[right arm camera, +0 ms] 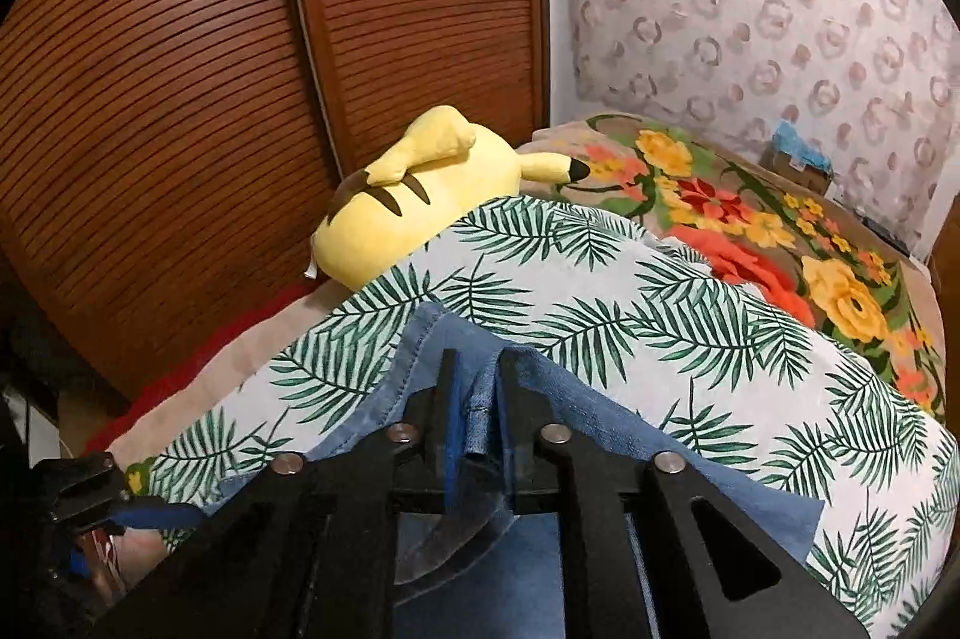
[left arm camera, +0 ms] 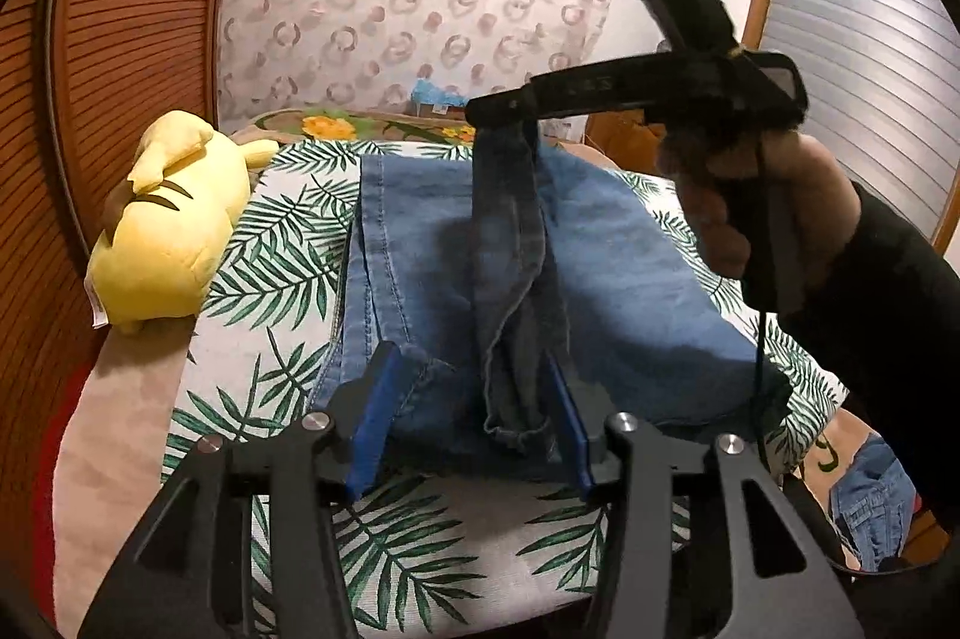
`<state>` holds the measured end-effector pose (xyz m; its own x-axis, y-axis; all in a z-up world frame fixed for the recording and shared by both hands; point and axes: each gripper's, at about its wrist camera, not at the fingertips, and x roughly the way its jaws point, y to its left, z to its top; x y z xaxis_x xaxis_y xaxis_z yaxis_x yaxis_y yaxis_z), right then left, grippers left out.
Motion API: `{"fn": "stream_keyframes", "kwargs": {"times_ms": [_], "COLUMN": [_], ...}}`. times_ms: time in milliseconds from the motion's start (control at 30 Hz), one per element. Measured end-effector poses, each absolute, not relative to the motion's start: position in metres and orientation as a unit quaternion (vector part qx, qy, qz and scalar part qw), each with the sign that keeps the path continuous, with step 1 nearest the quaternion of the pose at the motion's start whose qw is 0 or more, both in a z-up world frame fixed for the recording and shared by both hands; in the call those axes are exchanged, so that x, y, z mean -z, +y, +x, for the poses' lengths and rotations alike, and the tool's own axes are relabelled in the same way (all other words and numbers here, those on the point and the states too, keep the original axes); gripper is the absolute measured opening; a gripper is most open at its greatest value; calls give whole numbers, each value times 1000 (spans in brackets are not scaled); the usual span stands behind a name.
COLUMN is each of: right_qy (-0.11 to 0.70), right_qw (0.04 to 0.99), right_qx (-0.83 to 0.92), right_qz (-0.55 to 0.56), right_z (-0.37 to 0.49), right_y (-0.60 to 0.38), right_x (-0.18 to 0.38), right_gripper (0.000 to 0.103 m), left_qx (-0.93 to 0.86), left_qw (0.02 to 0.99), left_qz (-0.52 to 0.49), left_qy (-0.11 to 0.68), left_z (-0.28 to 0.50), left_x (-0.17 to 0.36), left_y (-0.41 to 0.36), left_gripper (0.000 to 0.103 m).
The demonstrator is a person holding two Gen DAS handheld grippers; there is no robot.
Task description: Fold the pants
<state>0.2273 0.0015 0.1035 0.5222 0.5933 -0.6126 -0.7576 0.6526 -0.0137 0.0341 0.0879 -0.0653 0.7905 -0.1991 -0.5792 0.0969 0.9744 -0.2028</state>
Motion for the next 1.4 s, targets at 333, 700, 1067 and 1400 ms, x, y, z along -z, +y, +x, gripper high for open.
{"fn": "stream_keyframes", "kwargs": {"times_ms": [333,700,1067,1400], "right_qy": [258,310,326,322], "right_qw": [877,882,893,899], "right_qx": [-385,-333,-296,-292], "right_qz": [-128,-121,-93,-50], "right_z": [188,164,124,90], "right_y": [-54,-129,-174,-212], "right_x": [-106,-48,-23,-29], "right_gripper": [36,36,36,36], "left_qx": [94,56,50,54], "left_qw": [941,937,937,943], "left_qz": [-63,-45,-34,-34], "left_qy": [318,341,344,327], "left_z": [40,49,52,46], "left_x": [68,77,78,61], "left_y": [71,70,61,58], "left_gripper": [49,49,49,84]}}
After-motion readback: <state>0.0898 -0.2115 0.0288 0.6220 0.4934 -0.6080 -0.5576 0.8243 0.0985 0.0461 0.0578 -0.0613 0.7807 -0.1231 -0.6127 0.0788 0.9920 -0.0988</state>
